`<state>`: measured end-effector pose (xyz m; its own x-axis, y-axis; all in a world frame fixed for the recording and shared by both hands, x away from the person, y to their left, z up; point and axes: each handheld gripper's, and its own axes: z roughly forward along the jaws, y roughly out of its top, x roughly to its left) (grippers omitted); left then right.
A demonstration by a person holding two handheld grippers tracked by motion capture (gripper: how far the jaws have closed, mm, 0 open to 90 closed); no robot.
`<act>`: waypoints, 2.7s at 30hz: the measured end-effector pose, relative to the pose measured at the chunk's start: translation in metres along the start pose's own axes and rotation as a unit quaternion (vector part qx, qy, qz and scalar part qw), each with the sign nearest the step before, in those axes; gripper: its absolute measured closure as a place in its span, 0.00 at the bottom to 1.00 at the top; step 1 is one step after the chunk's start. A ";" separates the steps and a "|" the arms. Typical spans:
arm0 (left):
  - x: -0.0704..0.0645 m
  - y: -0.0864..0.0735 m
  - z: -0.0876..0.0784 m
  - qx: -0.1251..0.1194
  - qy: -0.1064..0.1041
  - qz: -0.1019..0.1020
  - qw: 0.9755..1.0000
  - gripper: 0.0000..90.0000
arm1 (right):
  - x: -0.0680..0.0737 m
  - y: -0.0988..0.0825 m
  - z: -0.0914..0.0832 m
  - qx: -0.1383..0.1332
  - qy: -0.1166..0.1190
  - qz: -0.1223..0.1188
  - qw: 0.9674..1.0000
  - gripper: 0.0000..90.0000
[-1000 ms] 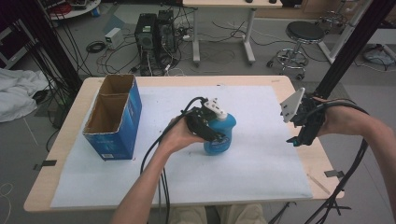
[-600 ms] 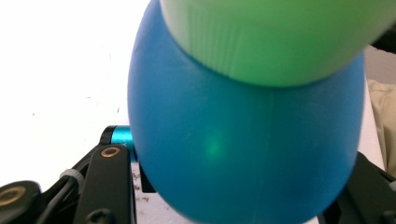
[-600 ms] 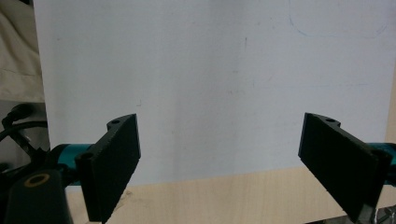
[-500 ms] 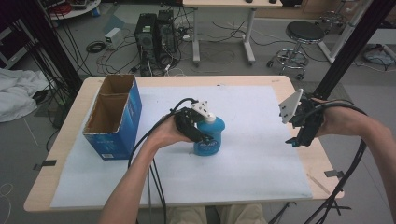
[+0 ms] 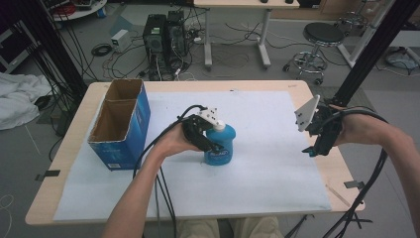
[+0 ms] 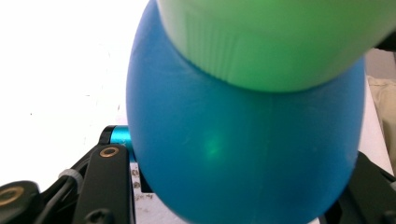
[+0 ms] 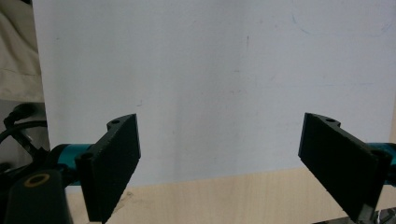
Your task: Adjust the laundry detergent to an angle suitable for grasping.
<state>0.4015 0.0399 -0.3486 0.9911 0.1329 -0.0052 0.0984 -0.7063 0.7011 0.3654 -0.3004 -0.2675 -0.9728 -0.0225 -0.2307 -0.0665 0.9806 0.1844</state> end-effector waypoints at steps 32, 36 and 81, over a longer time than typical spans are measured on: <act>0.002 0.000 0.000 0.000 -0.002 -0.015 1.000 0.38 | 0.001 0.004 0.000 0.001 0.001 -0.005 1.000 0.13; 0.001 0.000 -0.001 0.005 -0.002 -0.018 1.000 0.37 | 0.001 0.004 -0.001 0.002 0.003 -0.007 1.000 0.13; 0.018 0.005 -0.089 0.154 0.090 -0.024 0.984 0.18 | 0.001 0.012 0.004 0.004 0.004 -0.015 1.000 0.13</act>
<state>0.4115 0.1005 -0.2816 0.9553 0.2728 0.1137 0.1942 -0.8695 0.4541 0.3641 -0.2882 -0.2690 -0.9723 -0.0535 -0.2276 -0.0936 0.9811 0.1692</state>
